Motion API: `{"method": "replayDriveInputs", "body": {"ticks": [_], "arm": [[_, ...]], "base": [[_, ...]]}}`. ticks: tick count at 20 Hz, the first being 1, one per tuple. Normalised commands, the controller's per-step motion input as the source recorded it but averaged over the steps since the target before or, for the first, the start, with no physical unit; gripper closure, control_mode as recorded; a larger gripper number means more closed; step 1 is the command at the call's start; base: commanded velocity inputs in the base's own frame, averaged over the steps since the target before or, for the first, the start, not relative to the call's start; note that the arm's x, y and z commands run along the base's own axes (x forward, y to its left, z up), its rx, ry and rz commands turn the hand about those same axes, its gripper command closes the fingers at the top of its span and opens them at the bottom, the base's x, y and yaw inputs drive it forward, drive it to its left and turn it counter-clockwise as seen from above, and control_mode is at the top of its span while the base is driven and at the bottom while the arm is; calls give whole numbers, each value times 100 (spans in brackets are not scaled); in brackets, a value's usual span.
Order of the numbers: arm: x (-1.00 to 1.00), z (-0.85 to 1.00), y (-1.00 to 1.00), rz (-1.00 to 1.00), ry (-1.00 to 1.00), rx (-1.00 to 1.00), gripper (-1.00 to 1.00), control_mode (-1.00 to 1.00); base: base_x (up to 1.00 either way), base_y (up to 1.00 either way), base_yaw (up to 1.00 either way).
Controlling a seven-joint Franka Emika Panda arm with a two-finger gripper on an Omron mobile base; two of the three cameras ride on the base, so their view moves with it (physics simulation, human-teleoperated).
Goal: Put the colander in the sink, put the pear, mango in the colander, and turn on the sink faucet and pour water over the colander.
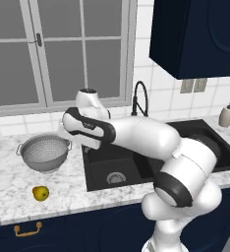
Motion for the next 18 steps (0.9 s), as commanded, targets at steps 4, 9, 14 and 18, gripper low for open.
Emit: {"method": "replayDriveInputs", "body": {"ticks": [4, 9, 14, 18], "arm": [[26, -13, 12, 0, 10, 0, -100, -100], [30, -10, 11, 0, 13, 0, -100, -100], [35, -20, 21, 0, 9, -2, -100, -100], [35, -10, 21, 0, 0, -4, -100, -100]], "base": [[0, 0, 0], [0, 0, 0], [0, 0, 0], [0, 0, 0]]}}
